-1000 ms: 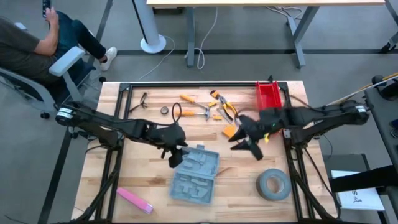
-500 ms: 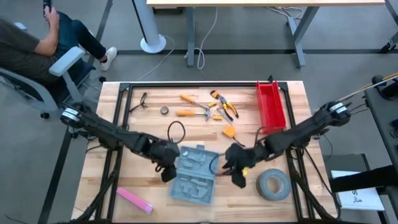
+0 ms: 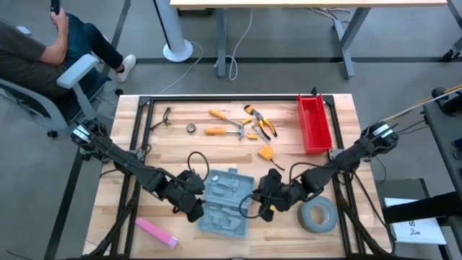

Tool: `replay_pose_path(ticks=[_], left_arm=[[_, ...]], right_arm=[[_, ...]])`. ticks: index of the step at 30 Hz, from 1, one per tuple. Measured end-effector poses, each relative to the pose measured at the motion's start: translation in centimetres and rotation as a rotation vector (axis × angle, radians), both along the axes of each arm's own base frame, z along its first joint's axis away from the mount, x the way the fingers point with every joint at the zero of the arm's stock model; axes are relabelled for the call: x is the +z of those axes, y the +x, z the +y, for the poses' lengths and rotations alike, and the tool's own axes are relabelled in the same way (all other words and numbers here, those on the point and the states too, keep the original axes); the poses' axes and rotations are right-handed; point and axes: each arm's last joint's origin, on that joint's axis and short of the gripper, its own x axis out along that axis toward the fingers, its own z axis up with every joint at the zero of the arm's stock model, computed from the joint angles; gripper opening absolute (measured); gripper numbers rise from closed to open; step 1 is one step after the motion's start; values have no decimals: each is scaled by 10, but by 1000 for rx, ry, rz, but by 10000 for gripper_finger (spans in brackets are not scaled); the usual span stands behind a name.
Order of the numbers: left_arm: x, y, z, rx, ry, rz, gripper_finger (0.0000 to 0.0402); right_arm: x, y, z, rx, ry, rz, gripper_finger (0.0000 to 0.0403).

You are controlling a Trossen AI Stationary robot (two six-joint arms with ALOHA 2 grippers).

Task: Prefit tool cases
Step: Adjust the gray pre-fit tool case

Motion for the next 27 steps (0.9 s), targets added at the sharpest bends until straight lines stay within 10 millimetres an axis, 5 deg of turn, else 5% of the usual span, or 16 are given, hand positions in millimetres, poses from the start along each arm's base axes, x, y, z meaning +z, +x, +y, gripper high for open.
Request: replay_pose_path(ticks=[13,27], left_arm=[[-65,-23,13,132,-136,9,190],[-67,-22,5,37,-171,-48,171]], right_arm=[[-52,8,13,-126,78,147,59],[-58,8,16,-86,102,196,2]])
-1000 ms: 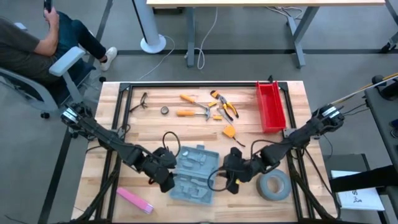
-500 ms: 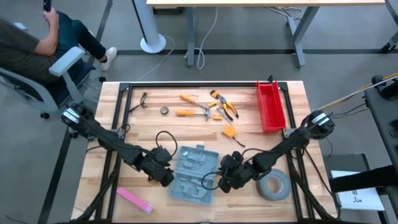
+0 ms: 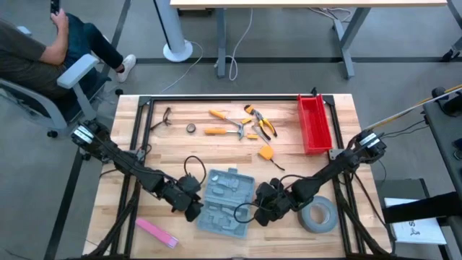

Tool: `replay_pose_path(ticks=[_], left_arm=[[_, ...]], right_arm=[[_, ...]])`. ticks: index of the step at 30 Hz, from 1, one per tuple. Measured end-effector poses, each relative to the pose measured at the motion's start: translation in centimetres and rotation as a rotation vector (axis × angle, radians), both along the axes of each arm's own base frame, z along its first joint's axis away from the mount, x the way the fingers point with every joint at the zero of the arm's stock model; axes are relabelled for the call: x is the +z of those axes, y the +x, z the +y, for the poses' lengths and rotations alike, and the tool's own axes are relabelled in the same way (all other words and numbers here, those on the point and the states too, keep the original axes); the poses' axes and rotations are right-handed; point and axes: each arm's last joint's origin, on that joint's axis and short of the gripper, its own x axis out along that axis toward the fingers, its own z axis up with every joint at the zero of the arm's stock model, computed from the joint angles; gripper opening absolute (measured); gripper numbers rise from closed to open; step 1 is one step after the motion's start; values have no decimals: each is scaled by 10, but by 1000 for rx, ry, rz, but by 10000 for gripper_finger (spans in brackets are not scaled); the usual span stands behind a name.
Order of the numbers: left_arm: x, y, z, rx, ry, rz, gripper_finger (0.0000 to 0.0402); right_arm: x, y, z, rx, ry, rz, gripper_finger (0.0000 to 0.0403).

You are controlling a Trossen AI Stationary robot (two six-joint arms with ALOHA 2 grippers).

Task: Prefit tool cases
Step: Adjust the gray pre-fit tool case

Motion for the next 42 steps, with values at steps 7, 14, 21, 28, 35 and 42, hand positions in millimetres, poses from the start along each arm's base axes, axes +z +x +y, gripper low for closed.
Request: replay_pose_path(ticks=[7,14,21,28,35,42], left_arm=[[5,1,-3,-139,60,17,154],[-4,-10,3,-151,117,150,134],[-5,-10,3,-119,93,154,115],[-3,-8,2,-89,52,142,115],[-1,-5,0,-86,27,102,116],[1,-2,-1,-80,16,65,116]], right_arm=[[-2,-2,2,102,54,68,0],[-6,-2,-1,104,76,117,0],[-14,9,-23,33,60,146,0],[-19,17,-41,29,24,158,0],[-18,25,-59,50,-25,152,0],[-18,34,-87,57,-84,151,0]])
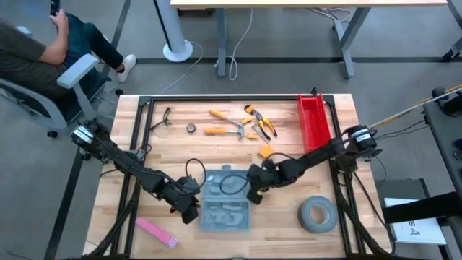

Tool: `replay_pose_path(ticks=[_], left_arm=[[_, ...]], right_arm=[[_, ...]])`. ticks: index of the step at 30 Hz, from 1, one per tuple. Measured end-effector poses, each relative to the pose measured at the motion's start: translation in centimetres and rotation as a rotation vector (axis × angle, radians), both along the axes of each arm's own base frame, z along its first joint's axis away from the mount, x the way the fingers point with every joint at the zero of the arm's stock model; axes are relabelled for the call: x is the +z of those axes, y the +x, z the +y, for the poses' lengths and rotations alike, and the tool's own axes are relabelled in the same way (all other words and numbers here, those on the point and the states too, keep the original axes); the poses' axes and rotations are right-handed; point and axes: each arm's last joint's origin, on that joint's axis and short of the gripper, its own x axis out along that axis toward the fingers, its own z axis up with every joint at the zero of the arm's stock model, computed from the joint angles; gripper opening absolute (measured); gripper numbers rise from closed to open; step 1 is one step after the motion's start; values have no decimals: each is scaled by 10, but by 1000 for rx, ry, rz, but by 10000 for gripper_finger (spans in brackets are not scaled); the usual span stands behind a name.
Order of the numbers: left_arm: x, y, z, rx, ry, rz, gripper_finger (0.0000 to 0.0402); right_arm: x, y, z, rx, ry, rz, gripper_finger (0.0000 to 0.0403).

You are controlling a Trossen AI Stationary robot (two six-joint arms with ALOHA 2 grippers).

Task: Prefit tool cases
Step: Adjust the gray pre-fit tool case

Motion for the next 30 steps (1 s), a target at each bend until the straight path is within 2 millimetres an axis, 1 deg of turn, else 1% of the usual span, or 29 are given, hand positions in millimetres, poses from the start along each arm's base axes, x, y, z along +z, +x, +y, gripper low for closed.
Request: replay_pose_path(ticks=[5,11,14,17,19,21,24,30], left_arm=[[1,1,0,10,7,-24,114],[3,4,-2,-2,-3,-56,116],[5,5,-3,-16,-4,-77,114],[11,10,-5,-36,5,-102,115],[14,12,-4,-38,44,-113,116],[17,14,-1,-16,97,-118,115],[20,18,6,18,145,-105,114],[19,26,27,96,172,-62,114]], right_arm=[[1,7,-22,40,-35,-18,0],[9,22,-46,147,-59,-142,0],[14,22,-53,168,-65,-149,0],[22,21,-53,187,-78,-147,0],[30,20,-47,215,-62,-164,0],[37,19,-36,260,-30,-185,0],[44,19,-14,318,12,-209,0],[56,13,36,384,79,-226,0]])
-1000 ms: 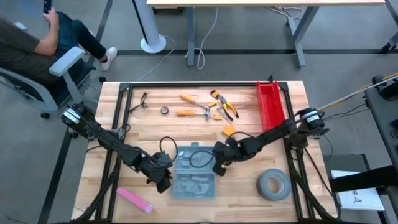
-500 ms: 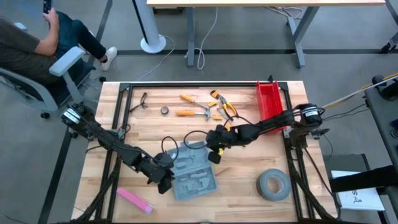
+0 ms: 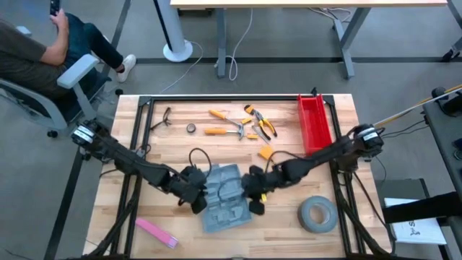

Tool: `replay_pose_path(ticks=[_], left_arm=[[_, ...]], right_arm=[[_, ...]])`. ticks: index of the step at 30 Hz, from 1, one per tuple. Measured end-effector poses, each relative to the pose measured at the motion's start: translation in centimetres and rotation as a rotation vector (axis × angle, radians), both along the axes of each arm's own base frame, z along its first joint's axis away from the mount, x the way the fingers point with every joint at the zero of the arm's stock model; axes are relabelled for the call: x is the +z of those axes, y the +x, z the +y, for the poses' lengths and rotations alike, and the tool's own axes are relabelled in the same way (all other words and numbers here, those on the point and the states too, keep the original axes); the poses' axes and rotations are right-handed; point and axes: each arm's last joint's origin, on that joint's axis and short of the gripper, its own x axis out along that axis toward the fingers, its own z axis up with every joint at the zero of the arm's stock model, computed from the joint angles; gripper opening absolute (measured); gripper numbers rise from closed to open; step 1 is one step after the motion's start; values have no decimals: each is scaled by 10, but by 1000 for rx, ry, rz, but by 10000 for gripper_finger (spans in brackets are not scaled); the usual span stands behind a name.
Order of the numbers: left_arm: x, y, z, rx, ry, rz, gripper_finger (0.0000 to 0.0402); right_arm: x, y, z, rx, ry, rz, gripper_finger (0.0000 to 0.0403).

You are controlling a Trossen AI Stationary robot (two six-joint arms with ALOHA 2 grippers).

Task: Prefit tool cases
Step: Adjust the gray pre-fit tool case

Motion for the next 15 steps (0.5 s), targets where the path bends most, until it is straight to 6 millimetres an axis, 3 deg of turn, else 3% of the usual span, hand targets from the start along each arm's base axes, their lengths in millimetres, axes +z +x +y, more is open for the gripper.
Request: replay_pose_path(ticks=[6,15], left_arm=[[-4,2,19,44,30,69,114],[-5,4,30,44,53,98,113]], right_arm=[[9,-4,34,-31,69,-11,0],[-11,10,62,-89,82,42,0]])
